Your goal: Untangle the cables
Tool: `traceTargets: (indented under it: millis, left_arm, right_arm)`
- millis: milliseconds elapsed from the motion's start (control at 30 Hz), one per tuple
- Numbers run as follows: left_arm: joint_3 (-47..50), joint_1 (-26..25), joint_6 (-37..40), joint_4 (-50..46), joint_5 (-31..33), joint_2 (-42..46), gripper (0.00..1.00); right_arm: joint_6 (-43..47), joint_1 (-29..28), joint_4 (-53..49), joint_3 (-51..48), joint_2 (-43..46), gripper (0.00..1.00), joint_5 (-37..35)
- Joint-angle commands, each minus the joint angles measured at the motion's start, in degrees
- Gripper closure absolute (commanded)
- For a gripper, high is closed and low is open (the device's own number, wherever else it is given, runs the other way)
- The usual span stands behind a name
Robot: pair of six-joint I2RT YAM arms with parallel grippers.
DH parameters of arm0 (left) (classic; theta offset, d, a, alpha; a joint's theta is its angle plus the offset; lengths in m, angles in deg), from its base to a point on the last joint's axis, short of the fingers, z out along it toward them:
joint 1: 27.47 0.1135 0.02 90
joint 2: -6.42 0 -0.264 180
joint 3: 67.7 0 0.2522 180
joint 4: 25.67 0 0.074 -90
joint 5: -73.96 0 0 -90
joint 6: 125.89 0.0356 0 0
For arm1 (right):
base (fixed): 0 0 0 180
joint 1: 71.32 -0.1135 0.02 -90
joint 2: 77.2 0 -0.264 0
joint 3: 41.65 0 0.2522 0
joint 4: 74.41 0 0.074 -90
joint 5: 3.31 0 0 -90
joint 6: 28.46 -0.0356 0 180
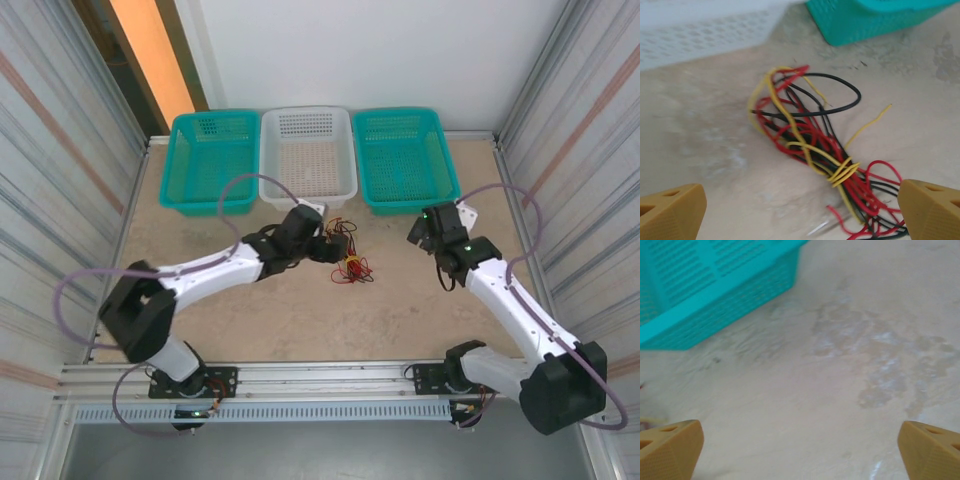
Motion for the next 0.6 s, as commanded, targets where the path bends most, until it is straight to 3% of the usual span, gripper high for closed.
traceTargets:
  millis: [0, 100, 167, 333, 567]
  left_arm:
    - [-2.9, 0.2, -5.3, 2.2, -5.6, -4.3, 0.01]
    - [-5.6, 0.2, -8.0, 1.8, -5.2, -8.9, 0.01]
    - [-6.6, 0.2, -9.7, 2.0, -6.0, -11.2, 0.07]
    - [-8.8, 0.6, -13.2, 2.7, -6.0, -15.7, 0.14]
    - [-10.8, 2.9, -14.1, 7.7, -6.5, -20.1, 0.24]
  right_arm:
    - [-0.3, -2.5, -0.5, -2.1, 2.6, 0.05, -0.7]
    - [0.9, -2.5, 2.2, -4.0, 4.6, 0.09, 5.7]
    - [1.9, -2.5, 2.5, -4.3, 6.5, 0.09, 8.4]
    - [3.1, -2.5, 4.2, -4.6, 7.6, 0.09, 13.2]
    - [4.5, -2.7, 5.3, -4.2, 6.9, 0.17, 18.4]
